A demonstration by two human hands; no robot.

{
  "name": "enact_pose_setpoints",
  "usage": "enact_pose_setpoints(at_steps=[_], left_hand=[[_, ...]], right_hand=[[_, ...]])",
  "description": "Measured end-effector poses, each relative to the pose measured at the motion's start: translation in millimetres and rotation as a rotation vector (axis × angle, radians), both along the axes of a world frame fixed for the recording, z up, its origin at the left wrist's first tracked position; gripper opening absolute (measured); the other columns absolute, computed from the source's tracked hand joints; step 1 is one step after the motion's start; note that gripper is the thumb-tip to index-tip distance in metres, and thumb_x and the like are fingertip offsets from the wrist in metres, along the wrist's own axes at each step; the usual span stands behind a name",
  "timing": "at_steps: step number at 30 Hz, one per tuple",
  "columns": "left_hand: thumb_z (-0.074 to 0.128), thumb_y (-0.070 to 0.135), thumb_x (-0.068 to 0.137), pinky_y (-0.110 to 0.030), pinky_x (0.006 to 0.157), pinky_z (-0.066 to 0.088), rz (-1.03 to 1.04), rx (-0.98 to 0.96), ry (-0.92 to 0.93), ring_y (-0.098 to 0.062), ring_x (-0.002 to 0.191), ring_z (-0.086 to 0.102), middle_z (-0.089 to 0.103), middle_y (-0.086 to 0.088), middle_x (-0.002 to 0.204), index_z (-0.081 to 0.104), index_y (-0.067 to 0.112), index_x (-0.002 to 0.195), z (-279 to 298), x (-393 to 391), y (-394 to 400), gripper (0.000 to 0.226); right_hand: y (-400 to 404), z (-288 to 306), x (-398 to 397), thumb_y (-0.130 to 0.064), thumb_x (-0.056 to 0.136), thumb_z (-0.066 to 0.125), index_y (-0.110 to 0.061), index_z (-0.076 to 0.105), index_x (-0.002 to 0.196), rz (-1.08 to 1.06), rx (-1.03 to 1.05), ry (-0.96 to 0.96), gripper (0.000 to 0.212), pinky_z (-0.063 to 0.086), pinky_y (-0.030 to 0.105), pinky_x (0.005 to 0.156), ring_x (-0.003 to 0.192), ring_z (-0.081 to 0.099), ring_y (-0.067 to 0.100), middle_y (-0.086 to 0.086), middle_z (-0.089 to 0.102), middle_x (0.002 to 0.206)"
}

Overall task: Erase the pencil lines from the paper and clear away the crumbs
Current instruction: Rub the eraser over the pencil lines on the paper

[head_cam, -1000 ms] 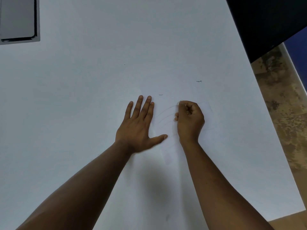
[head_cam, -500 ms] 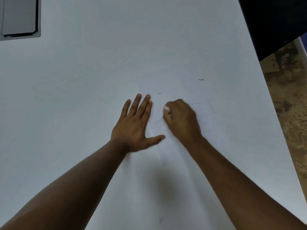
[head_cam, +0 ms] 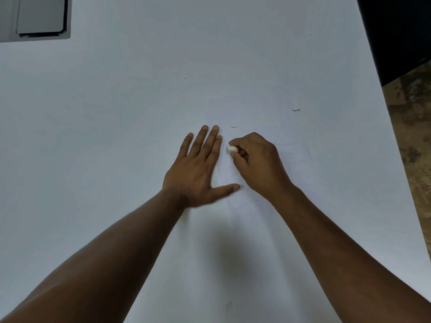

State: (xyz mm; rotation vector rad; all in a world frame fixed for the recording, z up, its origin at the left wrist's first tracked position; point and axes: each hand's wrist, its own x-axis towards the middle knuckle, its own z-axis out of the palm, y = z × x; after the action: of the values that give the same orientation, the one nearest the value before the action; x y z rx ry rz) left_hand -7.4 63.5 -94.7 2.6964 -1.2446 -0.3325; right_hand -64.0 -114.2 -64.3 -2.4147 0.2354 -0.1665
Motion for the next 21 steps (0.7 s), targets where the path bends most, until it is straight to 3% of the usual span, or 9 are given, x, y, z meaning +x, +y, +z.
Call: enact_pose_setpoints(at_steps=[6, 9, 13, 18, 21], left_hand=[[0.028, 0.084, 0.092, -0.052, 0.128, 0.003, 0.002, -0.027, -0.010, -0.024, 0.159, -0.012, -0.004, -0.007, 0.173, 0.009, 0.010, 0.165, -3, 0, 1, 0.105], [0.029, 0.089, 0.088, -0.052, 0.128, 0.001, 0.004, -0.017, -0.002, -0.024, 0.159, -0.013, -0.005, -0.006, 0.173, 0.008, 0.012, 0.165, -2, 0, 0, 0.111], [0.030, 0.090, 0.087, -0.053, 0.128, 0.001, 0.009, -0.012, -0.011, -0.024, 0.159, -0.012, -0.003, -0.006, 0.174, 0.009, 0.011, 0.165, -1, -1, -1, 0.113], [0.028, 0.090, 0.087, -0.053, 0.128, 0.002, 0.009, -0.013, -0.014, -0.025, 0.159, -0.011, -0.003, -0.007, 0.174, 0.010, 0.010, 0.165, -2, -1, 0, 0.113], [0.024, 0.090, 0.088, -0.053, 0.128, 0.003, 0.001, -0.007, -0.027, -0.026, 0.160, -0.010, -0.003, -0.008, 0.173, 0.010, 0.010, 0.165, -3, -1, 0, 0.112]], right_hand=[[-7, -1, 3, -0.024, 0.095, 0.066, -0.016, 0.073, 0.107, -0.034, 0.150, 0.090, 0.016, 0.054, 0.021, 0.079, 0.084, 0.063, 0.008, -0.004, 0.066, 0.097], [0, -3, 4, -0.018, 0.095, 0.065, -0.012, 0.072, 0.106, 0.089, 0.027, 0.034, 0.015, 0.048, 0.019, 0.070, 0.077, 0.057, 0.008, -0.001, 0.062, 0.095], [2, -4, 7, -0.013, 0.094, 0.064, -0.005, 0.071, 0.101, 0.167, -0.158, -0.004, 0.013, 0.053, 0.032, 0.066, 0.075, 0.058, 0.019, 0.007, 0.060, 0.091], [2, -3, 2, -0.013, 0.094, 0.063, -0.005, 0.071, 0.103, 0.195, -0.187, 0.007, 0.015, 0.053, 0.035, 0.067, 0.075, 0.059, 0.022, 0.008, 0.060, 0.091], [4, -6, -8, -0.013, 0.093, 0.064, -0.007, 0.071, 0.100, 0.096, -0.163, -0.029, 0.012, 0.053, 0.034, 0.066, 0.075, 0.060, 0.021, 0.007, 0.061, 0.089]])
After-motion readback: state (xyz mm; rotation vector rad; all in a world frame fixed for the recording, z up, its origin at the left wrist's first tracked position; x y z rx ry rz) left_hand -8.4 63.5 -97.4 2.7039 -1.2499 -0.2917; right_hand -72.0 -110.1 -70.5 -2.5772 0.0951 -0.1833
